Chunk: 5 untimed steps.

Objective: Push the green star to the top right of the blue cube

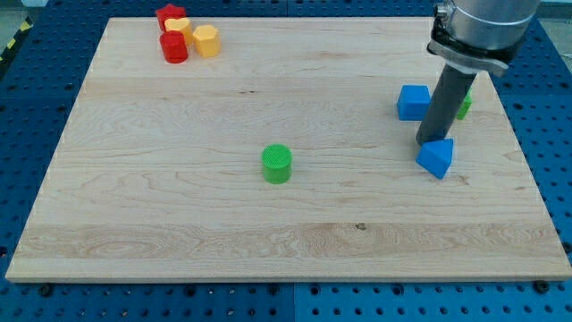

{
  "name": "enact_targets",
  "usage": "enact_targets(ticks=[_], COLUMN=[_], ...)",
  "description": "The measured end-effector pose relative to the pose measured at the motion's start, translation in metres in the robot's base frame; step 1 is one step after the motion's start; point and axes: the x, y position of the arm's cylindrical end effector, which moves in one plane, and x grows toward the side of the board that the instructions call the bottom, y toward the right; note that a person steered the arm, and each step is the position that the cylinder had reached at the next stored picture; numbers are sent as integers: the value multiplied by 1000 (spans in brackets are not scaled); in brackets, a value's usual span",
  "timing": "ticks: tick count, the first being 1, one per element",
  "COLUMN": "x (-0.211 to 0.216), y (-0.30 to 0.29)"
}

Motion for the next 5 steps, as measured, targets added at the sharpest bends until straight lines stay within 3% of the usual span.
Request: enact_targets(ticks=[3,5], x=[6,-46], y=[25,49])
